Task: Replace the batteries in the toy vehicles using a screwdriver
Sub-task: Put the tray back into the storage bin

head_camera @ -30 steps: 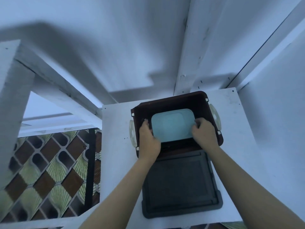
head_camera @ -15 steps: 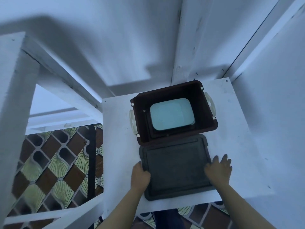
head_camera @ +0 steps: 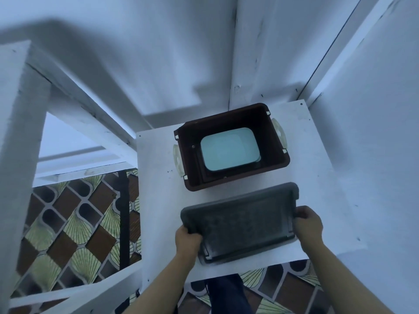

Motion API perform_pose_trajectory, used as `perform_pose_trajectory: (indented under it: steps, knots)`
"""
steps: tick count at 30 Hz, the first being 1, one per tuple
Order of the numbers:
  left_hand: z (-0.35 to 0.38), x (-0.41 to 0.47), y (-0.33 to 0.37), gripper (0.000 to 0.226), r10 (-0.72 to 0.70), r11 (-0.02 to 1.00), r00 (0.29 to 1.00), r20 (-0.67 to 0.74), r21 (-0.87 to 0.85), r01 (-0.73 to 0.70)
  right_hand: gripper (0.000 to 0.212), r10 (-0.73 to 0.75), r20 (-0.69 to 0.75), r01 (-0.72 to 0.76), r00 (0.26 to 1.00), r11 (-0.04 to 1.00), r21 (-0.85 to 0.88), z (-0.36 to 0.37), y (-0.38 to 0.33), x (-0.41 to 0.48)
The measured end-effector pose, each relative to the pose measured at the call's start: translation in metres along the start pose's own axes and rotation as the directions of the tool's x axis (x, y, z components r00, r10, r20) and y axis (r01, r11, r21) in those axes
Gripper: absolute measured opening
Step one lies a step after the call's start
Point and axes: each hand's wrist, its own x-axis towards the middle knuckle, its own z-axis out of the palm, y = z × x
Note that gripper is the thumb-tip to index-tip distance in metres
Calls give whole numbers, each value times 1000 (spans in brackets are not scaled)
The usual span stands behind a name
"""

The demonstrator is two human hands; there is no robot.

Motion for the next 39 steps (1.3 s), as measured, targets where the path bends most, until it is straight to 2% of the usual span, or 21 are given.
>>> perform_pose_trajectory:
  steps: [3,7,9,11,15,21,24,27,33,36,39]
  knots:
    - [-12,-19,5,30,108,994,994,-16,-20,-108,20,6,63,-9,998,999,40,-14,-1,-4]
    - [-27,-48,30,36,278,959,960,-30,-49,-279,11,-58,73,48,996,991,129,-33,-15,-7]
    - [-37,-58,47,40,386,921,923,5,-66,-385,10,-120,81,103,990,977,188,-44,-32,-11]
    - [-47,-64,68,43,467,881,884,26,-104,-462,20,-201,72,177,977,952,249,-56,-55,-15]
    - [-59,-54,115,39,552,818,833,-11,-186,-544,21,-362,69,321,930,887,333,-69,-110,-13]
    - [-48,-4,161,27,523,843,843,-128,-70,-534,23,-454,63,432,889,876,214,-51,-171,18]
    - [-38,19,170,25,531,846,836,-140,27,-533,24,-436,59,433,898,900,58,-31,-181,41]
    - [-28,32,174,39,519,852,848,-108,140,-504,32,-425,41,427,904,899,-94,-14,-184,54]
    - [-17,53,174,47,490,818,871,35,327,-473,35,-388,37,387,921,901,-196,4,-179,67]
    - [-14,56,174,56,468,845,884,0,294,-447,34,-367,37,366,930,903,-226,9,-178,71]
    - [-14,56,175,68,355,929,931,-82,140,-342,34,-299,34,300,954,937,-178,13,-178,72]
